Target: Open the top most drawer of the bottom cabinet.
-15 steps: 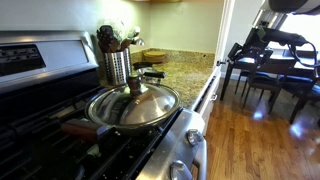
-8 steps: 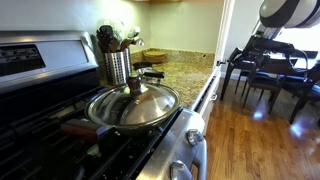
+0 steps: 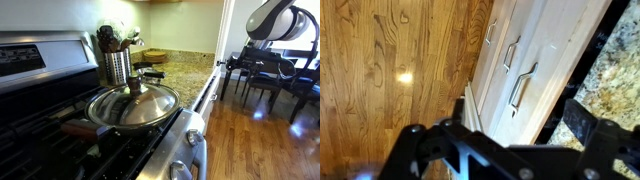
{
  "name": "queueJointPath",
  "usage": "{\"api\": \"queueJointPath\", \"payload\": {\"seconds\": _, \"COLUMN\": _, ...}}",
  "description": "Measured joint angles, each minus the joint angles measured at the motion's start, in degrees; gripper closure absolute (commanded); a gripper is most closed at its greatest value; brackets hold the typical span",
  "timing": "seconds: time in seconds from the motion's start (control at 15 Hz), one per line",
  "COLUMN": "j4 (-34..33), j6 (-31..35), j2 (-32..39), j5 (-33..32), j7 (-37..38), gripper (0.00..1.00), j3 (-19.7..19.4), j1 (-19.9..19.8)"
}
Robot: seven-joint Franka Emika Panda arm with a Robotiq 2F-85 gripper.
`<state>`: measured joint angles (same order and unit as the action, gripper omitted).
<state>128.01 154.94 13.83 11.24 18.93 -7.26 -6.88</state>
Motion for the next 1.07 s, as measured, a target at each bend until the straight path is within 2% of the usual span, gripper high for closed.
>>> {"api": "queueJointPath", "payload": {"seconds": 0.27, "j4": -0.2, "j6": 0.0, "j2": 0.5, "j5": 0.0, "j7": 0.0, "gripper": 0.00, "j3": 0.0, "j1": 0.1}}
{"api": "queueJointPath", "payload": {"seconds": 0.47, "j4": -1.4, "j6": 0.0, "j2": 3.6, "j5": 0.0, "j7": 0.0, "gripper": 0.00, "j3": 0.1, "j1": 0.4}}
{"api": "queueJointPath", "payload": {"seconds": 1.07, "j4": -9.9, "j6": 2.6, "j2": 14.3, "j5": 3.9, "j7": -0.1, "gripper": 0.00, "j3": 1.9, "j1": 0.6}}
